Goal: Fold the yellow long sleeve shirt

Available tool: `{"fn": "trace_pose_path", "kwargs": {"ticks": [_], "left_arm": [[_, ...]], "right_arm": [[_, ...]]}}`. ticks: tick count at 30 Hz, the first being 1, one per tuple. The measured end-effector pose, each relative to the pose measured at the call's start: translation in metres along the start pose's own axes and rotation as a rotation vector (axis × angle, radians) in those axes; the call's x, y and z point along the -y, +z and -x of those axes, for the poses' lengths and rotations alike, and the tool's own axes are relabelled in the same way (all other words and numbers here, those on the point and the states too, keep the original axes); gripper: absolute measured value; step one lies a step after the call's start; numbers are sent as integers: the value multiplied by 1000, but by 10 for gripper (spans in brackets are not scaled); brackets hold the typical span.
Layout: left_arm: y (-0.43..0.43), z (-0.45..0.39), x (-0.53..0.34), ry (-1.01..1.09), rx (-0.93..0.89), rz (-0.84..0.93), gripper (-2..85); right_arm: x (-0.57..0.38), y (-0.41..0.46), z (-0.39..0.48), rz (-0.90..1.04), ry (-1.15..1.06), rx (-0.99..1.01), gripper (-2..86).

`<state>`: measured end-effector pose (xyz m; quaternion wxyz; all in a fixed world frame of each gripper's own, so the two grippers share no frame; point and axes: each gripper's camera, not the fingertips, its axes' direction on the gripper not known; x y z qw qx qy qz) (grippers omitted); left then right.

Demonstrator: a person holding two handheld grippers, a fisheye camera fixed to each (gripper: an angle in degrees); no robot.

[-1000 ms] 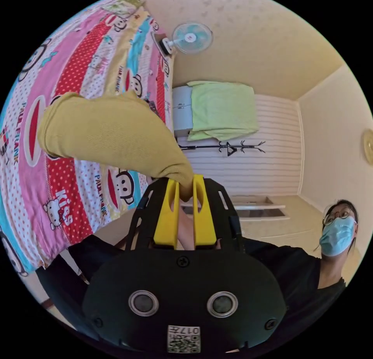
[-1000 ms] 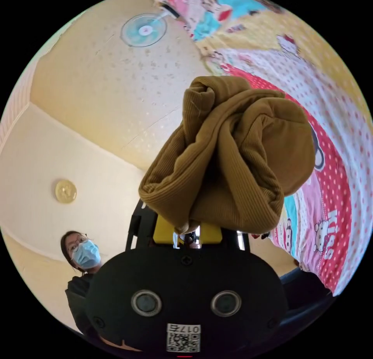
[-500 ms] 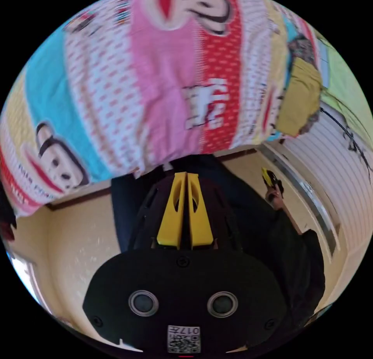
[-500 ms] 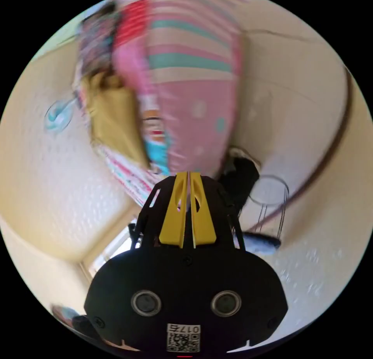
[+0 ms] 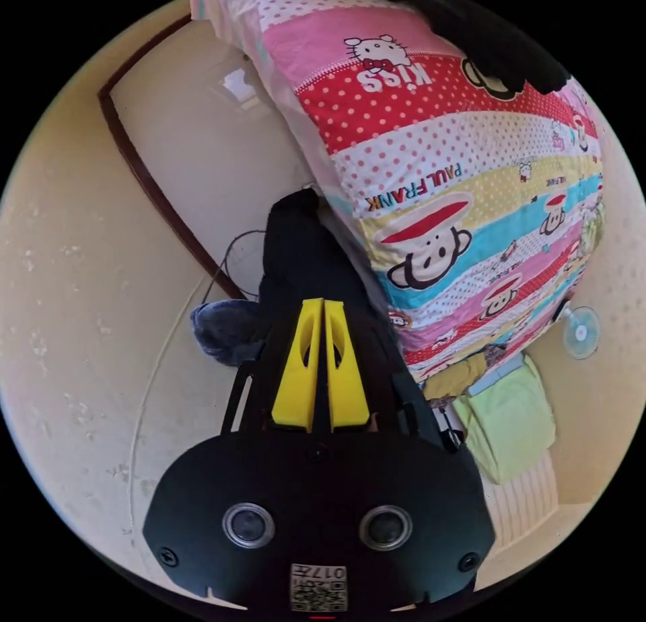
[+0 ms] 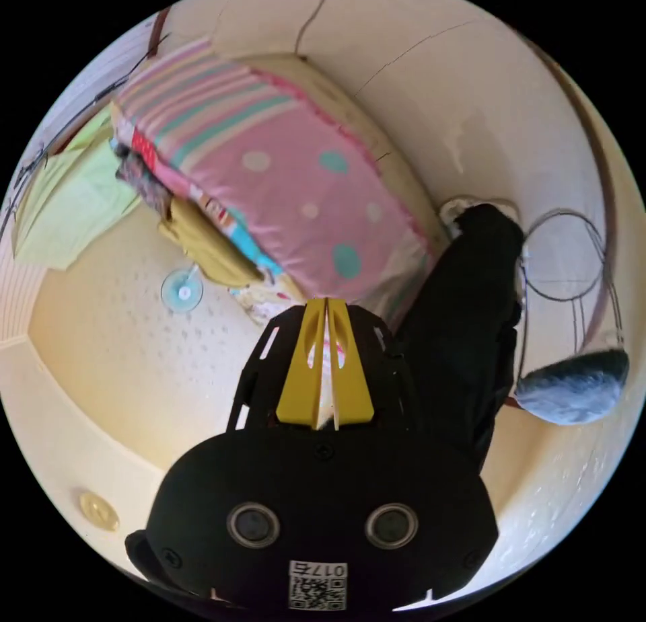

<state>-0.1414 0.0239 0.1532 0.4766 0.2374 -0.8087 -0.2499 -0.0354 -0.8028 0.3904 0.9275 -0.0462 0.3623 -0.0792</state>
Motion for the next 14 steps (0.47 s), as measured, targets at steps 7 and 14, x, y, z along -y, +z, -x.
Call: {"fn": "trace_pose_path", "kwargs": {"ticks": [7, 14], "left_arm": [[-39, -74, -8, 288, -112, -72, -9], [-111, -78, -32, 469, -134, -313, -9]], "right_arm": [[-43, 179, 158, 538, -486, -158, 3], [-194, 325, 155, 873, -765, -780, 5]]}}
